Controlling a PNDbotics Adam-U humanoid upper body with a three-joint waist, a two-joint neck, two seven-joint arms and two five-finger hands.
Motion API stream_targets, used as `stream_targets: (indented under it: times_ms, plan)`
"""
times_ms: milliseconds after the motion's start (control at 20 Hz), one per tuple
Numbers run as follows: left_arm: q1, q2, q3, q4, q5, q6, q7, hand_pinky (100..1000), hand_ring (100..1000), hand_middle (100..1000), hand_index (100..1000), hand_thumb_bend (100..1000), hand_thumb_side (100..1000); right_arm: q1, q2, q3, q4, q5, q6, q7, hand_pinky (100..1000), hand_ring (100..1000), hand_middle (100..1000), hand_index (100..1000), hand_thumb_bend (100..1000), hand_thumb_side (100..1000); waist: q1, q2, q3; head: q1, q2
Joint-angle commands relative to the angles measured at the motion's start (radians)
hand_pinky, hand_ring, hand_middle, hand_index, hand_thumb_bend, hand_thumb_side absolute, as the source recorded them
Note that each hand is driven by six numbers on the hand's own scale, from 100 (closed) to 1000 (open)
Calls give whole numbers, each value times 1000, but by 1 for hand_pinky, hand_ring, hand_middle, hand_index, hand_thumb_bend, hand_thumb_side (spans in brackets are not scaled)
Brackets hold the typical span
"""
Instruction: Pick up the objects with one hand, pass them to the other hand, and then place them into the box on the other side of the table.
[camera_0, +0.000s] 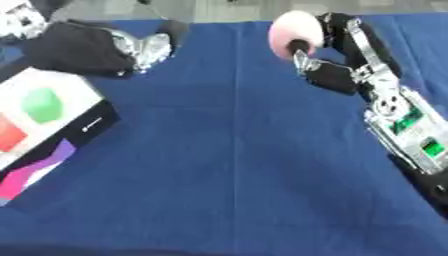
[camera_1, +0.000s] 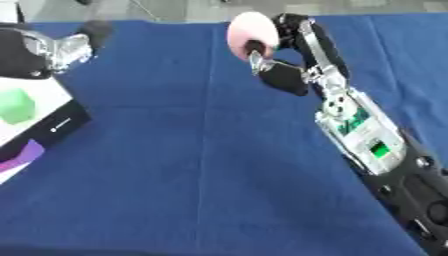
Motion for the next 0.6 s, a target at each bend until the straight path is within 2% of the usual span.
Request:
stream_targets:
  times_ms: [50,600]
  plan:
    - [-30,-8,-8,18,-19,-11,-19,856,728,728,798,290,439,-24,-6,6,-6,7,-1,-4,680,685,487,527,100,104,0,-22,3,3,2]
    - [-55,-76,-43,130,-83,-44,-51,856,733,728,810,355,437,-45,5,48,-30,36,-8,29,681,687,486,525,100,100,-3,-17,6,6,0]
